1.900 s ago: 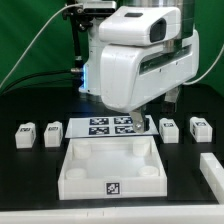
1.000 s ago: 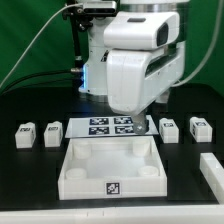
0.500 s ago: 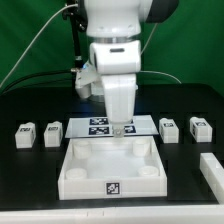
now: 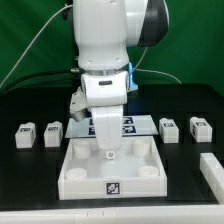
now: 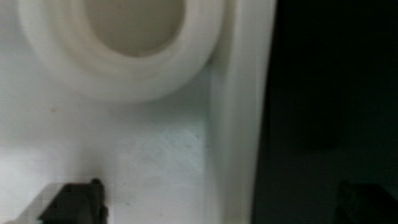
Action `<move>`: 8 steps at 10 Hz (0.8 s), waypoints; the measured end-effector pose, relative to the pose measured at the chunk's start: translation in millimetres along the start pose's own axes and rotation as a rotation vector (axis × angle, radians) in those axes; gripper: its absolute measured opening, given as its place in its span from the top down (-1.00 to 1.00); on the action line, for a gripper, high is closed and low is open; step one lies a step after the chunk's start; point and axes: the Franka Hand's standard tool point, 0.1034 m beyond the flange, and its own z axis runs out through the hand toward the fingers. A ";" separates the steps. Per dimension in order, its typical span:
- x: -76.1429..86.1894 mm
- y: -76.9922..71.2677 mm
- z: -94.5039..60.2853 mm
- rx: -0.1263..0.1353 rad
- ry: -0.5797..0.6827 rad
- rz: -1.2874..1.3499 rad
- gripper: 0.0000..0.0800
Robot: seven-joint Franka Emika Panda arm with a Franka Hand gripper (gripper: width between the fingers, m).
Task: Assemble one leg
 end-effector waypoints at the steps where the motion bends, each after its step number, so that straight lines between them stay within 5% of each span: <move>1: 0.6 0.2 0.7 -0.012 0.001 0.010 -0.63; 2: 0.1 0.2 0.6 -0.011 0.001 0.011 -0.63; 5: 0.0 0.2 0.7 -0.011 0.001 0.011 0.37; 6: -0.1 0.2 0.7 -0.011 0.001 0.011 0.37; 7: -0.2 0.8 0.3 -0.014 0.001 0.012 0.80; 8: -0.3 2.9 -0.9 -0.024 0.001 0.012 0.84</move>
Offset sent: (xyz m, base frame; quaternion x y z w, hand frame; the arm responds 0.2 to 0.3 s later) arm 0.0000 0.0000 0.0000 0.0000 0.0000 0.0000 1.0000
